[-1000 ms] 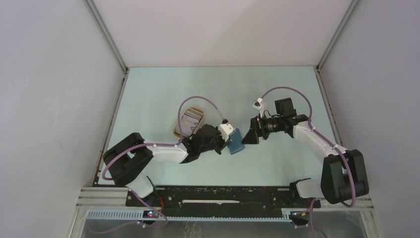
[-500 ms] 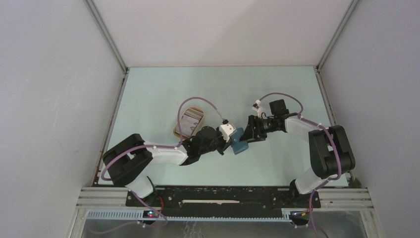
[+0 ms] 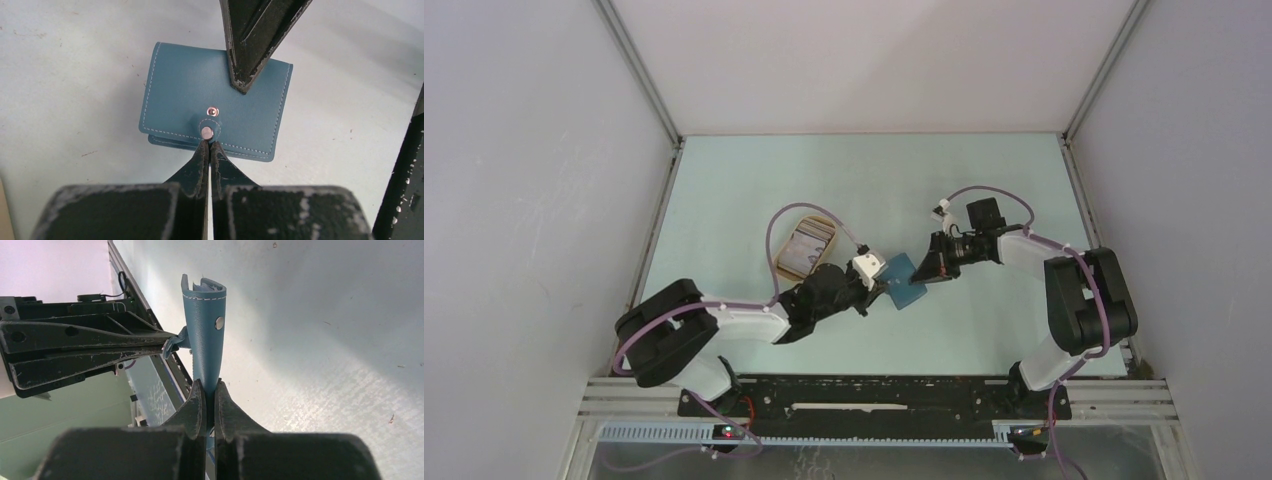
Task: Put the credit cards into the card holder
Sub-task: Open the card holder at the center of the board.
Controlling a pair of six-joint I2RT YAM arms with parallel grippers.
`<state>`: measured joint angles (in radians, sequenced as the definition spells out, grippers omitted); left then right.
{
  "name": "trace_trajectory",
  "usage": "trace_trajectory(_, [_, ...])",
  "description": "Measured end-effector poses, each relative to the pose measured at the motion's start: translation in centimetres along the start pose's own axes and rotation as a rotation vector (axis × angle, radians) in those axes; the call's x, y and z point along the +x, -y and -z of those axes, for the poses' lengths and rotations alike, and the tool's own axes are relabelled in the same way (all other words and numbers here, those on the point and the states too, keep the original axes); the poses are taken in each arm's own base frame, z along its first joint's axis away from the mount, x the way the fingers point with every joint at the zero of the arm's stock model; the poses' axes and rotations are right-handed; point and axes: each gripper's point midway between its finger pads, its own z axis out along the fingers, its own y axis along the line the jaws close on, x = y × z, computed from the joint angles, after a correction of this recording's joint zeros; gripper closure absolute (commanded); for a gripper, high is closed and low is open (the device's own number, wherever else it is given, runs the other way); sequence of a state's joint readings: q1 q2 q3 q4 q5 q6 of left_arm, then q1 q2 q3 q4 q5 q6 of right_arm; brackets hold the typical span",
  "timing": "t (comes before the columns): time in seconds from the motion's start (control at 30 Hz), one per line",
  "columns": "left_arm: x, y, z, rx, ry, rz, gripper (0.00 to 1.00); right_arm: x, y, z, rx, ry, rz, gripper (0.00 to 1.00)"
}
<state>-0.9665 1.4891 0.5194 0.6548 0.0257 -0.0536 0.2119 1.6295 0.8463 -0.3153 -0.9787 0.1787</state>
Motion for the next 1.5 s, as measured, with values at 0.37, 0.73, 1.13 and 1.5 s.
trace_trajectory(0.37, [-1.0,0.4,1.2,0.013,0.11,0.097,1.0,-0.3,0.4,0.4,-0.011,-0.016,0.017,0.19])
trace_trajectory(0.73, [-2.2,0.7,1.3,0.069,0.152,0.147,1.0,-0.8,-2.4,2.4,0.006,-0.005,0.336,0.18])
trace_trajectory(1.13, [-3.2,1.5,1.4,0.12,0.186,0.173,1.0,0.7,0.6,-1.5,0.213,-0.113,0.32,0.23])
trace_trajectory(1.5, [-3.2,1.5,1.4,0.121,0.192,0.173,1.0,-0.2,2.2,-1.1,0.258,-0.077,0.226,0.34])
